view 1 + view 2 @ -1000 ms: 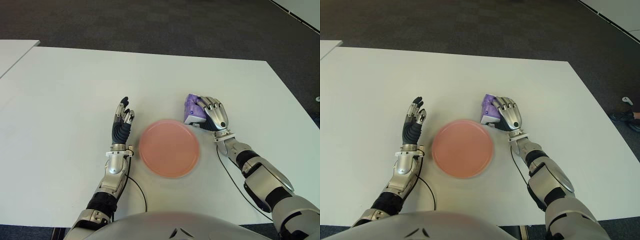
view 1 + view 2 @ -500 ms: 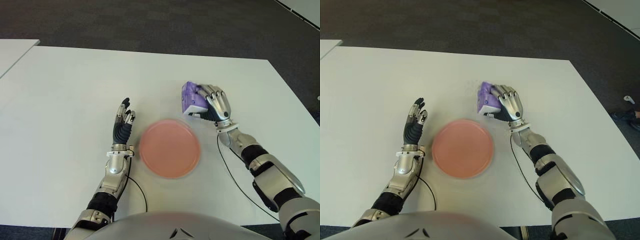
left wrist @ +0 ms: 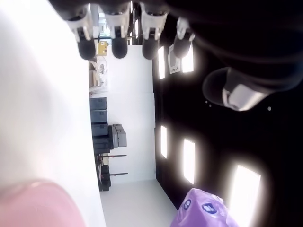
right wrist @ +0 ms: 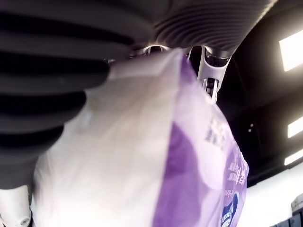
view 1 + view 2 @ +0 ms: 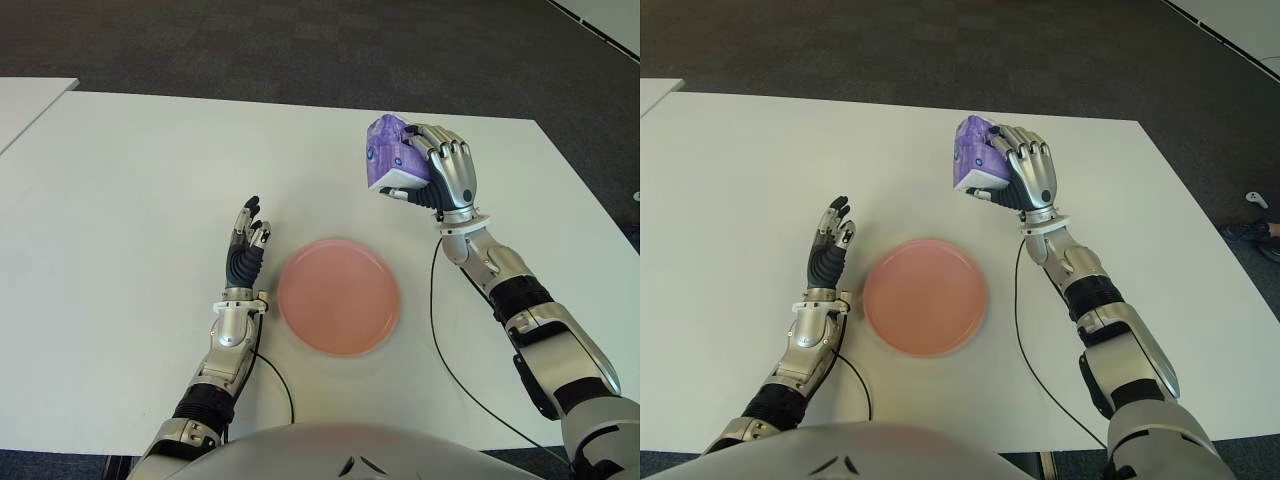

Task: Put the tissue paper into the plate.

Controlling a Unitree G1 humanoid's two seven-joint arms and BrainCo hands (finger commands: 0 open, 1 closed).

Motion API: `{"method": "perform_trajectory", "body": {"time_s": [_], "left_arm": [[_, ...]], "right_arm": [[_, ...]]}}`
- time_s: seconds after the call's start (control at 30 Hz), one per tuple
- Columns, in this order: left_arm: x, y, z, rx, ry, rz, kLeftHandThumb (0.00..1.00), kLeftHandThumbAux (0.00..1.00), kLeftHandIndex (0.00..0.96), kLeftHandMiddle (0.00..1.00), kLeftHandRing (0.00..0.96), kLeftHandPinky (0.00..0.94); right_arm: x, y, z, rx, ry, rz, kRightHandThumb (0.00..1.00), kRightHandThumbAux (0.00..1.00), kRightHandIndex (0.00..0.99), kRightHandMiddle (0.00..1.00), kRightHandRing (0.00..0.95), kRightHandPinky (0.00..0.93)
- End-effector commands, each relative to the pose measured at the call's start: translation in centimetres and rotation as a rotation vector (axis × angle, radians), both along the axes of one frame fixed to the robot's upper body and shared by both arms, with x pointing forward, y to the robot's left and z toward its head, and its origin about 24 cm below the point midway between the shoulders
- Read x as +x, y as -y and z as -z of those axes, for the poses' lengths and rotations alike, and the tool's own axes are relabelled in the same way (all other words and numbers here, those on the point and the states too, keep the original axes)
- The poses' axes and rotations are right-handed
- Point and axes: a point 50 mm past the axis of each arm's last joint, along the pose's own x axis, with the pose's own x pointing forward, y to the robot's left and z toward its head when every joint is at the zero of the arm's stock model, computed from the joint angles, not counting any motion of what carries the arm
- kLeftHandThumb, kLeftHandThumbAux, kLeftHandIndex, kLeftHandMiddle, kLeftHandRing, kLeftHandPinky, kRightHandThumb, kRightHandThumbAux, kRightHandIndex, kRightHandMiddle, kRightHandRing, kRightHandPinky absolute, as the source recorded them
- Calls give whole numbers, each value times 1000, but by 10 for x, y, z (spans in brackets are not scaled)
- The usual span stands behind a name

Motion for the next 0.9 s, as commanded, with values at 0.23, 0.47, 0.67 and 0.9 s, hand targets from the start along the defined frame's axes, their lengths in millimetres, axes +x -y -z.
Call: {"method": "perform_trajectory", "body": {"time_s": [0.23,0.47,0.67,0.9], "left_arm": [[-67,-23,66,91,-344,2,0,366,0,0,0,0],[-68,-24,67,97,-347,-2,0,359,0,0,0,0],[-68,-25,67,104,-347,1,0,363,0,0,0,0],[-68,-24,67,106,-351,-1,0,363,0,0,0,0]], "right_arm": [[3,-3,-25,87,23,-6,856,674,404,540,865,841],[3,-2,-42,85,52,6,856,674,403,539,863,843],[-5,-16,-42,105,72,-33,856,675,402,539,862,845],[-26,-38,-24,108,12,-127,856,675,401,537,860,842]]}}
